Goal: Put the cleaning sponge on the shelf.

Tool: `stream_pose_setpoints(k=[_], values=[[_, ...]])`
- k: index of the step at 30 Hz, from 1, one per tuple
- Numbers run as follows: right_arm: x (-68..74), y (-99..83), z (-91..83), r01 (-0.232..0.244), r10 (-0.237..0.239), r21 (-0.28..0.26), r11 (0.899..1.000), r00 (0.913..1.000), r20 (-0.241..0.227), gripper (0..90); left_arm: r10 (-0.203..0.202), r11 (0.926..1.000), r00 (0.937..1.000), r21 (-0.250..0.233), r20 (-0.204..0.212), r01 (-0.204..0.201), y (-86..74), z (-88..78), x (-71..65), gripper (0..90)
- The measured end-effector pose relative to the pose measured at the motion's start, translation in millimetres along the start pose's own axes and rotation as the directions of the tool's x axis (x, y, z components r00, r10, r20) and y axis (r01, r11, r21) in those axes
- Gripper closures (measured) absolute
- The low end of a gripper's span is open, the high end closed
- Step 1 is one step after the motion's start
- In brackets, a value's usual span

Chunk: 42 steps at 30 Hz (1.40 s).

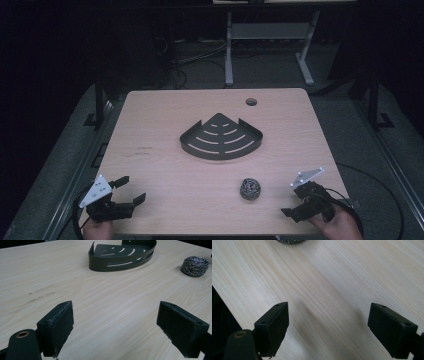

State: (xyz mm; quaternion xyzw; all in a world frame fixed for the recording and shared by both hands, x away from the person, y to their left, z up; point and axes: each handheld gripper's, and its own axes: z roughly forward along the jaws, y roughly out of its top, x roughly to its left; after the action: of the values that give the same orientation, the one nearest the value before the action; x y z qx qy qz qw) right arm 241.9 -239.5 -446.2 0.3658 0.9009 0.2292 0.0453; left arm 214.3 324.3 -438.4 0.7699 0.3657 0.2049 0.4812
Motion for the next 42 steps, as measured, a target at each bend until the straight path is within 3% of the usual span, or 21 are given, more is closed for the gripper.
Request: stream_pose_setpoints(k=[18,42], values=[[17.4,24.1,9.8,0.091,-0.090,0.021,0.996,0.9952,-0.038,16.4,-0.001,1.0000,1.0000,-0.002,-0.002,0.001,-0.4,-1.2,1.1,13.3],[31.1,59.2,19.2,0.162,-0.158,0.047,0.986,0.9849,-0.070,15.5,-0.005,0.9999,1.0000,-0.009,0.000,0.005,-0.4,-2.0,1.1,13.3]])
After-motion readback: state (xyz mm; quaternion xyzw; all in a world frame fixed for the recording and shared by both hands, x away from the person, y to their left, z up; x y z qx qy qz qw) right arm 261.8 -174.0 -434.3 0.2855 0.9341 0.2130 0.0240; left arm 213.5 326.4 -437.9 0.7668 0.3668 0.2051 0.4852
